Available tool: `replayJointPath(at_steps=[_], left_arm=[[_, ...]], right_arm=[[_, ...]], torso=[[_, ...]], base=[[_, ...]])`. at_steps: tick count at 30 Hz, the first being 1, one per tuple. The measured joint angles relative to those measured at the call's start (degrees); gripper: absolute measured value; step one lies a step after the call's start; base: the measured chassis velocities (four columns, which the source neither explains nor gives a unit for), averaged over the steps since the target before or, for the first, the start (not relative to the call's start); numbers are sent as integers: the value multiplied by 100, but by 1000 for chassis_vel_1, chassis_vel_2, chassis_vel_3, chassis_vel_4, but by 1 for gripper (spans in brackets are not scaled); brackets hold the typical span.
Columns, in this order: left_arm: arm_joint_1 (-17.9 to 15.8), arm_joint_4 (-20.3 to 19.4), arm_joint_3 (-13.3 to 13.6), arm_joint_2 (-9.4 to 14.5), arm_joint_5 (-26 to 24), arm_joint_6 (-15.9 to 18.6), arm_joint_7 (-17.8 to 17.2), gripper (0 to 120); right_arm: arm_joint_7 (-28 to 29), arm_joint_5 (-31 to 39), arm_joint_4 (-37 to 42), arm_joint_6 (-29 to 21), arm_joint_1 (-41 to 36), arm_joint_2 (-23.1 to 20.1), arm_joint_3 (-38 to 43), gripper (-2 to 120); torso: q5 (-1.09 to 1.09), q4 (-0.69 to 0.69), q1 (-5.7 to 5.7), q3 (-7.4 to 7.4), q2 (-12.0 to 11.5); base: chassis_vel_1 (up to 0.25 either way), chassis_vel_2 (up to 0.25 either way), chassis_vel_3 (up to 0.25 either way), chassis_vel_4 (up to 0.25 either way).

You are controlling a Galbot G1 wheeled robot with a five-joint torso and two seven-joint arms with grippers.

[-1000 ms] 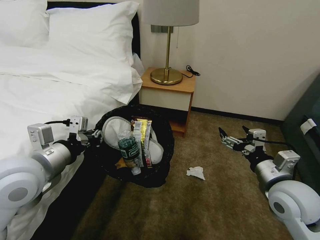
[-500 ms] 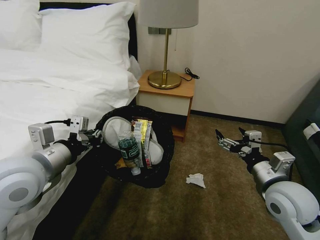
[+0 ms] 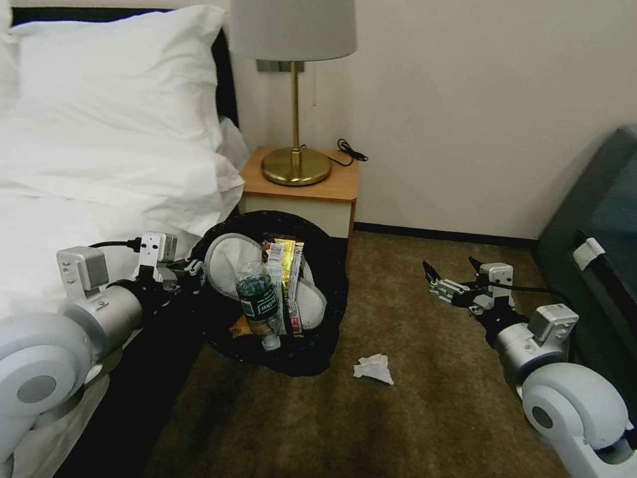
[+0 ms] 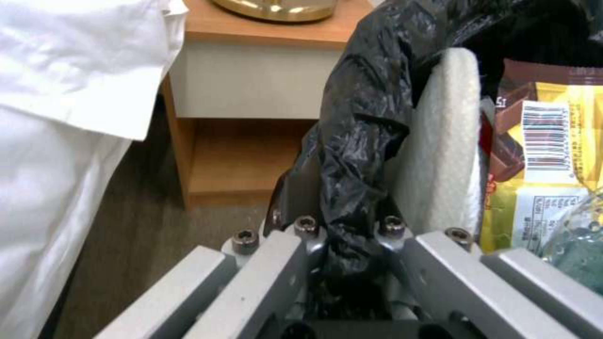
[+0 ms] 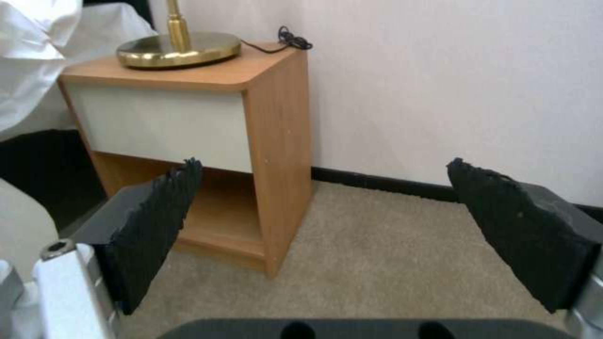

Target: Pick up the trash bin, then pick up the garbage on the floor and place it into the trash bin.

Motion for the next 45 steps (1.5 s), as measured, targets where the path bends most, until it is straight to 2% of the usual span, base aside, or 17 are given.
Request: replayJointPath(at_steps=[10,16,21,22,23,25,27,33,35,45], left_arm=[[44,0,-25,-88,18,0,13,2],[22,23,-82,-113,43,0,12,2],[-18,69,-184,-116,6,0,-19,2],[-24,120,-234,-103,3,0,-13,2],[-58,153,-289,-76,-23,0,1,2],[-83,176,-343,-65,-55,0,5,2],[-132,219,-435,-53,-110,-1,32,2],[-202,269,-453,-36,-142,-1,82,2],[-258,320,-414,6,-147,-1,151,2],[-308,333,-358,55,-148,-1,225,2]], right_arm=[[-90,-85,-98,-12,-9,-86,-182,100],[-207,54,-418,1,211,-355,-521,100],[-561,417,-1060,44,646,-671,-1060,100],[-752,434,-1766,358,1040,-770,-1557,100],[-946,387,-2115,400,1212,-768,-1722,100],[-1093,377,-2300,402,1298,-753,-1799,100],[-1477,327,-2711,361,1402,-684,-1893,100],[-1912,155,-3215,275,1367,-582,-1946,100],[-2132,-108,-3607,308,1378,-477,-2030,100],[-2359,-417,-4467,327,1752,-240,-2668,100]], torso=[[-2,-1,0,0,-1],[-1,-2,0,0,0],[0,-3,0,0,0],[-1,-1,1,0,-1],[-1,-1,0,0,0],[0,-1,1,0,0],[0,0,0,0,-1],[0,0,0,0,-1],[0,-2,0,0,0],[0,-1,0,0,-1]], base=[[-109,69,85,-93],[-20,18,15,-21],[0,0,0,0],[0,0,0,0],[0,0,0,0],[0,0,0,0],[0,0,0,0],[0,0,0,0],[0,0,0,0],[0,0,0,0]])
